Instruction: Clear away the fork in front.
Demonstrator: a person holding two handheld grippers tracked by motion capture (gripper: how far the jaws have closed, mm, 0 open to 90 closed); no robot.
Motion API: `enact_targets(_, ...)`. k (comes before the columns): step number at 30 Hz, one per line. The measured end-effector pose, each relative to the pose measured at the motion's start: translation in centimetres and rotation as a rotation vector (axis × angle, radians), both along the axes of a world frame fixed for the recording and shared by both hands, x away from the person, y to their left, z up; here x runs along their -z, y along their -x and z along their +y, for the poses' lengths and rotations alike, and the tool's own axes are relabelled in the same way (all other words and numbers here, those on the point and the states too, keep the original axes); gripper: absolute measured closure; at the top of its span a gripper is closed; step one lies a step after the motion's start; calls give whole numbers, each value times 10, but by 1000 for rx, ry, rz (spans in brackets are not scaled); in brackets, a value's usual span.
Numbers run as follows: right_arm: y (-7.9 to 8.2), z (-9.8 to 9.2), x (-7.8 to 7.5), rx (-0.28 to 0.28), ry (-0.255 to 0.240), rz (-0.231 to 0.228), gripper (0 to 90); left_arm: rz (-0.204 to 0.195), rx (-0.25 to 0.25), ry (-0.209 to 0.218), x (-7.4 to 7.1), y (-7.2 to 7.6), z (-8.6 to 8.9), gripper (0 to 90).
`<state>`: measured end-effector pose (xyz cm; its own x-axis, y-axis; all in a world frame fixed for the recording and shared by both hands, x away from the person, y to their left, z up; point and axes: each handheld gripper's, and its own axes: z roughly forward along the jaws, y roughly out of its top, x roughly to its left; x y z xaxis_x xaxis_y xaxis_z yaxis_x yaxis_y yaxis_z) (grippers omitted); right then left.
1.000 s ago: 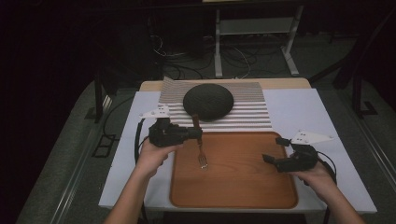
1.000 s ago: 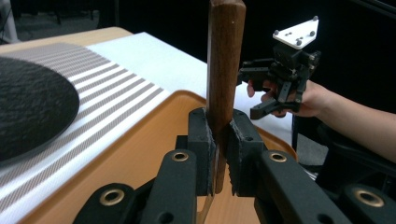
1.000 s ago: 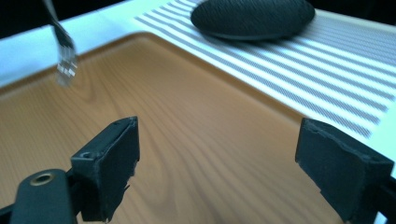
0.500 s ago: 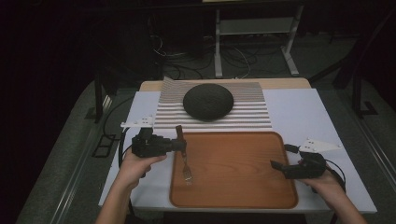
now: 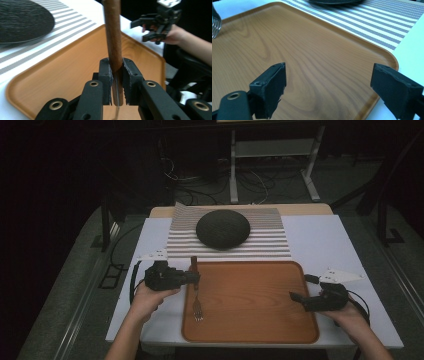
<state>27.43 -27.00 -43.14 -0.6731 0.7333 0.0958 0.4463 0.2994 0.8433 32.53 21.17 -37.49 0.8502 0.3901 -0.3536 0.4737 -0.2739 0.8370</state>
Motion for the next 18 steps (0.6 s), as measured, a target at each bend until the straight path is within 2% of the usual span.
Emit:
enact_targets(4,0,1,0,-5,4,-1,131,-22,-34,-39,8,-9,-4,745)
enact_targets(7,0,2,0,-8,7,0,131,-21,-46,-51,13,-13,-6,723)
enact_targets(9,0,2,0,-11,14,-3,132,0,-52,-75,23,-18,-10,708)
enact_targets(11,0,2,1,-11,16,-5,132,8,-50,-77,26,-19,-11,697)
enact_targets(13,0,3,1,-10,19,-5,132,32,-49,-92,35,-21,-16,689)
enact_targets(18,0,3,1,-13,22,-7,132,58,-53,-89,42,-23,-20,686)
